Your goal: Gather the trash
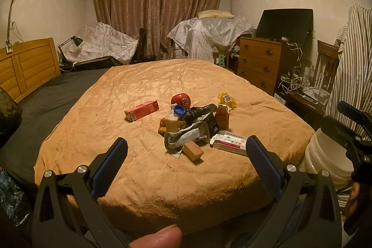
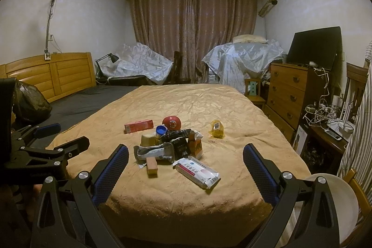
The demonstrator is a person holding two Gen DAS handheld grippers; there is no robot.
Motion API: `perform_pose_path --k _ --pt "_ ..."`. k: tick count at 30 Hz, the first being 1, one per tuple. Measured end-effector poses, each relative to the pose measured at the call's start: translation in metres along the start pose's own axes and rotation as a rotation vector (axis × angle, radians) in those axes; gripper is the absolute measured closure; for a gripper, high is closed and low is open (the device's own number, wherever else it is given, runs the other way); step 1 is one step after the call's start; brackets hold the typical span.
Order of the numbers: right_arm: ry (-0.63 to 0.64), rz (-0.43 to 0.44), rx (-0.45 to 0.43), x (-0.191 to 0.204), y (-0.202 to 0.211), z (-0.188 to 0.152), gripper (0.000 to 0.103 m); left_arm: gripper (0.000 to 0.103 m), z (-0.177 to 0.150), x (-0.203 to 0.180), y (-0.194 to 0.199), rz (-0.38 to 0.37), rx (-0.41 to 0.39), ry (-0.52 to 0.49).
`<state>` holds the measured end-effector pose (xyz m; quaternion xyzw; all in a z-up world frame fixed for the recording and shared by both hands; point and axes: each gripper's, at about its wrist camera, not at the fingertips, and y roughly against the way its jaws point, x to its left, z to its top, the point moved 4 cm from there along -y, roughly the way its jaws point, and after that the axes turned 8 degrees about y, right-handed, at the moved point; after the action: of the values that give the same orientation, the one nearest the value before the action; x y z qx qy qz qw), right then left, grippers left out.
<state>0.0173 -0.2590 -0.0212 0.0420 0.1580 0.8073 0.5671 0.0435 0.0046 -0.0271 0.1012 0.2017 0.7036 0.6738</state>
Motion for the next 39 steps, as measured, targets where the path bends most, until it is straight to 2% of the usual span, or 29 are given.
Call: perform_pose_path --k 39 --pt "0.002 0.005 0.006 0.0006 0.0011 0.0006 0.005 0.005 -0.0022 0.0002 -0.0033 0.006 0.007 0.001"
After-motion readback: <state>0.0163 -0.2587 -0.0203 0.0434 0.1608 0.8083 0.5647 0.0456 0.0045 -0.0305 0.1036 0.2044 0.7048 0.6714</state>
